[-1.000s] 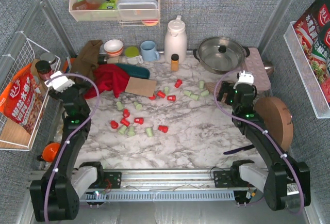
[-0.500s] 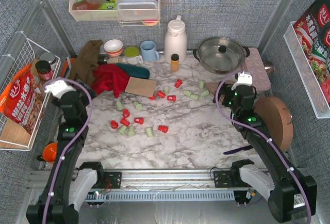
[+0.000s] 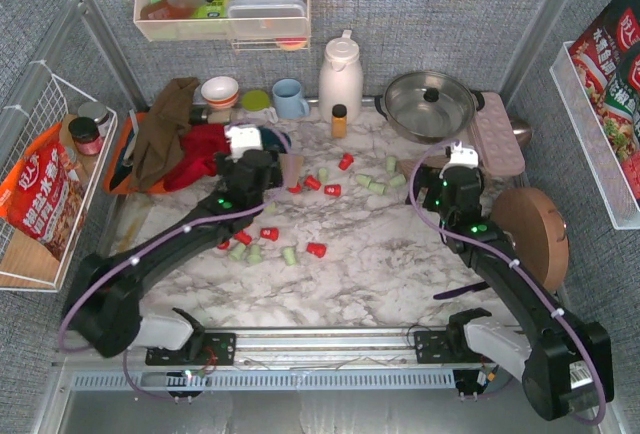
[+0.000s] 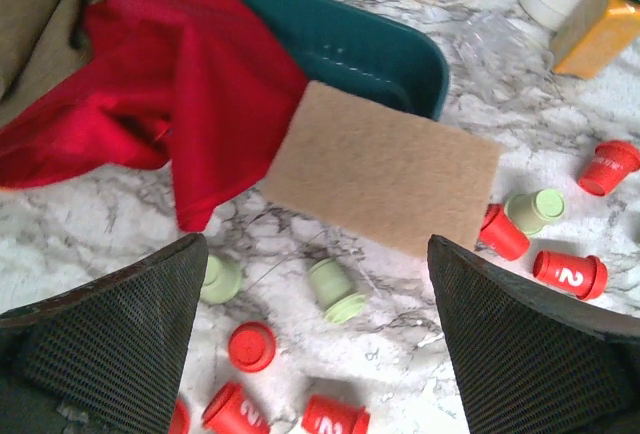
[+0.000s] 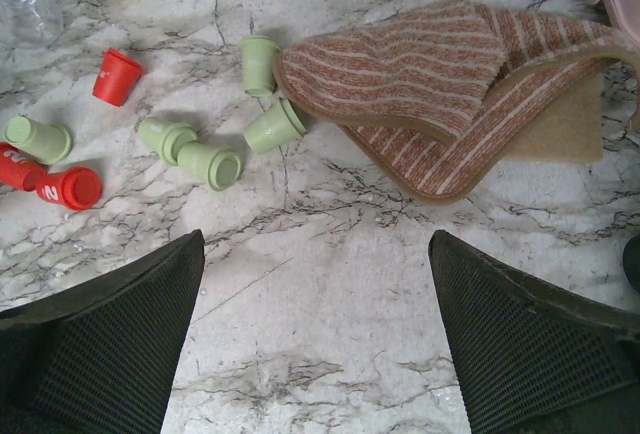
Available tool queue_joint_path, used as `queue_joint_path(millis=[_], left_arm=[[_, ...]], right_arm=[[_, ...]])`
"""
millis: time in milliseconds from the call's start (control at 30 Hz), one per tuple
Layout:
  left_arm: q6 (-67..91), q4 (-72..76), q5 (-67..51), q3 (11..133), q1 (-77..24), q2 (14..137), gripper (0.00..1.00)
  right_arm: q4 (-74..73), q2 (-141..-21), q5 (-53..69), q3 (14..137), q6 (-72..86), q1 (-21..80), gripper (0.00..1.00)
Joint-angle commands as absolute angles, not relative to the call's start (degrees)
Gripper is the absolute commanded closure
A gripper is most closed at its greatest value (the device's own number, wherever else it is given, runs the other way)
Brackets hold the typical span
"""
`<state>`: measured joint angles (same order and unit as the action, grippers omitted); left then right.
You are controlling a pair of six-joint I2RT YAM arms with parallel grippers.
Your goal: Mix the coffee capsules in the storage basket
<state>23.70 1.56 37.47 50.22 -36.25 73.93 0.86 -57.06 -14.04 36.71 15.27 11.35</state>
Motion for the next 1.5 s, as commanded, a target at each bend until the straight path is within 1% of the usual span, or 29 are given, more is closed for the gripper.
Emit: queue_joint_path(millis=[0,167,233,433,567,700,1067,1200,1333,1467], left_arm=[[15.4,4.3,43.8,57.1,-41.6,83.4,0.01],[12.9,-0.9,51.6,67.8,-47.0,95.7,0.01],[10.7,-0.9,52.0,70.4,-48.5,100.8,0.09],[11.7,-6.3,52.4,76.5,-49.8,110.9,0.19],[11.4,-5.8,55.8,75.8,-50.3,112.2,0.2],[9.6,-3.4,56.8,74.0,-50.4,112.2,0.19],[0.3,11.0,56.9,68.1,-50.6,113.6,0.2],[-3.0,15.8,57.9,67.0,-50.6,115.4,0.23],[-6.8,19.7,60.2,66.8,-50.6,117.3,0.31],[-10.4,24.1,62.2,66.4,-50.6,118.9,0.36]], right_arm=[[3.2,-58.9,-15.1,37.6,15.9,11.5,0.01],[3.1,-60.2,-15.0,37.7,17.2,11.5,0.01],[3.2,-60.5,-14.6,37.8,17.7,11.5,0.01],[2.8,-60.4,-14.5,38.1,18.3,11.5,0.01],[3.1,-60.5,-14.3,37.8,18.9,11.5,0.01],[3.2,-61.1,-13.7,37.9,19.4,11.5,0.01],[3.2,-61.7,-13.5,38.1,19.8,11.5,0.01],[3.2,-62.2,-13.5,38.2,19.9,11.5,0.01],[3.1,-62.4,-13.7,38.3,19.9,11.5,0.01],[3.0,-62.5,-13.9,38.3,19.9,11.5,0.01]])
